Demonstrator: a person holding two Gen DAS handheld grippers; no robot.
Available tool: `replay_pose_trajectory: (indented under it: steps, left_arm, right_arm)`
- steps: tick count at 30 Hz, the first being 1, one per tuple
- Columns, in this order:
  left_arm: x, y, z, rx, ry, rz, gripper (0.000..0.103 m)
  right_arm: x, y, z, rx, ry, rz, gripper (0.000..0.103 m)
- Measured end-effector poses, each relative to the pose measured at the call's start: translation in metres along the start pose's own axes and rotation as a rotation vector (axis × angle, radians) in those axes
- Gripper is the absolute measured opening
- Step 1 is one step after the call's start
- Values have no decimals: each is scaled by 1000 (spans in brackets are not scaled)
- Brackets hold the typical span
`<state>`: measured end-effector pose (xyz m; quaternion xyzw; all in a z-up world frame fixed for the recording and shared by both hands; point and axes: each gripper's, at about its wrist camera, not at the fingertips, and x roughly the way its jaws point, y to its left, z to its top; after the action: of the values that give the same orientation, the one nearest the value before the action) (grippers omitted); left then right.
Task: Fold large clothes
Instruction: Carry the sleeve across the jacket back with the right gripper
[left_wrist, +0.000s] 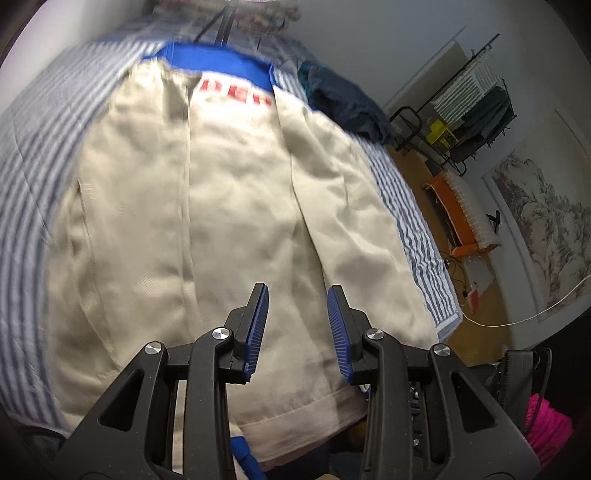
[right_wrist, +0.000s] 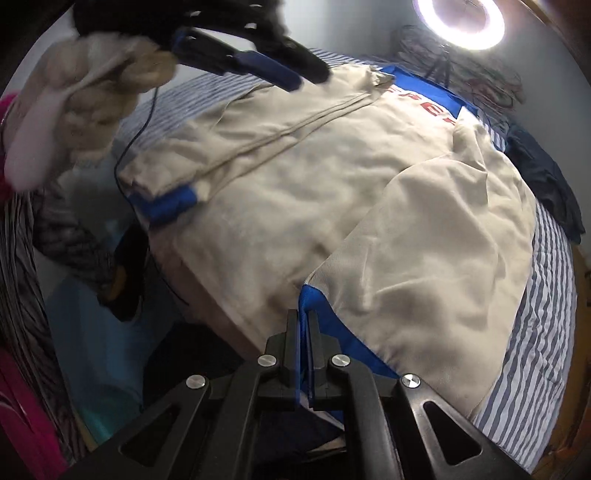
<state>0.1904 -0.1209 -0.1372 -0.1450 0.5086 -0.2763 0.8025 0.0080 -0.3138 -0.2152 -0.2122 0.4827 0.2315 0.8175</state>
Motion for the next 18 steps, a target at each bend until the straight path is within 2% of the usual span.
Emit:
replay_pose_trajectory:
  steps: [4,5,6,8,10,12,14,18]
  left_arm:
    - [24,-1,-8,-40,77,-41,33]
    - [32,-1,-10,-56,101,-59,33]
    - [37,-2,-12,-70,113,-71,33]
    - [49,-2,-14,-109,128,-97,33]
    - [60,-1,-14,-151,133,-118,33]
    - [70,0,-12,-186,138,-130,33]
    - [80,3,-6,-230,138,-139,33]
    - [98,14,14,-335,103,-170,33]
  right_arm:
    - [-17,-16,-8,76,-28,56,5]
    - [-21,-19,-7,84,-41,72,16]
    - [-28,-22,-9,99,-61,93,40]
    - [-49,-34,-14,152,-127,146,57]
    - [-64,-48,-20,211,-176,191,55]
    - [-70,-72,-28,314,-207,192,55]
    - [-67,-102,-35,438,-211,191,55]
    - [-50,-160,-48,682,-214,251,55]
